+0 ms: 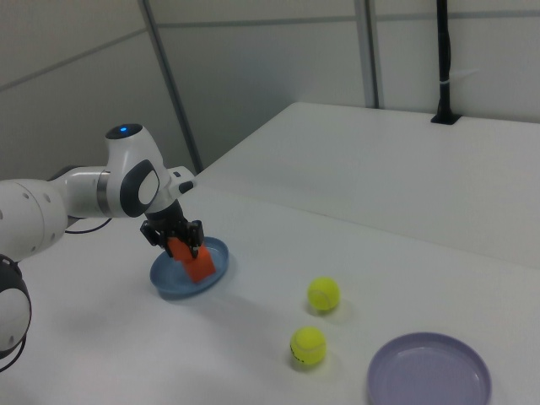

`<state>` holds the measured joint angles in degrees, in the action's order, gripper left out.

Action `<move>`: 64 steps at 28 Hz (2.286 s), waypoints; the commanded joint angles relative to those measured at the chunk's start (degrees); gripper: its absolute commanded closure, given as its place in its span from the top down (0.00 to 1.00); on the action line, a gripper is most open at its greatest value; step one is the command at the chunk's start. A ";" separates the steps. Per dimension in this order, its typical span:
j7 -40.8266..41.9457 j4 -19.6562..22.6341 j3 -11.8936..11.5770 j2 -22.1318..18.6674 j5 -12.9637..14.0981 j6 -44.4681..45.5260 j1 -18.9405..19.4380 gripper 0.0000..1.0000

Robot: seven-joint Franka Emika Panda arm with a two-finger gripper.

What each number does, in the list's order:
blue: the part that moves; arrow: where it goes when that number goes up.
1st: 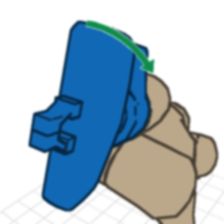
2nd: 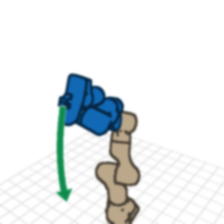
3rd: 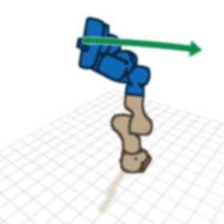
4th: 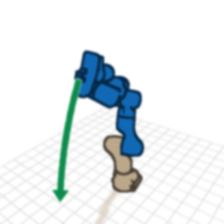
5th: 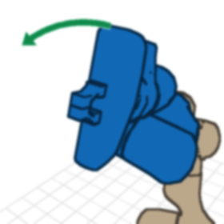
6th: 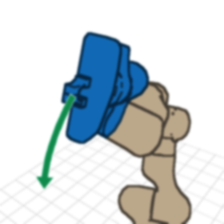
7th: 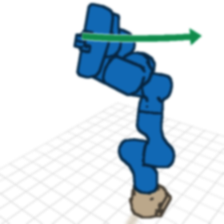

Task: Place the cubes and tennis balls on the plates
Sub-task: 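Open the gripper and move it above the tennis balls, then lower the gripper and grasp the tennis ball nearest the lavender plate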

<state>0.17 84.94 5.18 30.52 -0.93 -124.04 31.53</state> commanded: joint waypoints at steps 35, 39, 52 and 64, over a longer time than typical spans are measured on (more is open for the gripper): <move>-1.76 15.60 -21.69 -22.61 5.93 12.60 -5.34 1.00; 1.05 19.11 -25.30 -23.14 9.18 10.58 -5.34 1.00; 5.10 27.30 -28.20 -19.98 10.41 -2.07 -6.57 1.00; 5.63 27.21 -27.59 -13.30 12.09 -9.02 -6.48 1.00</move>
<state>4.04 111.79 -22.60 15.67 9.18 -129.91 24.82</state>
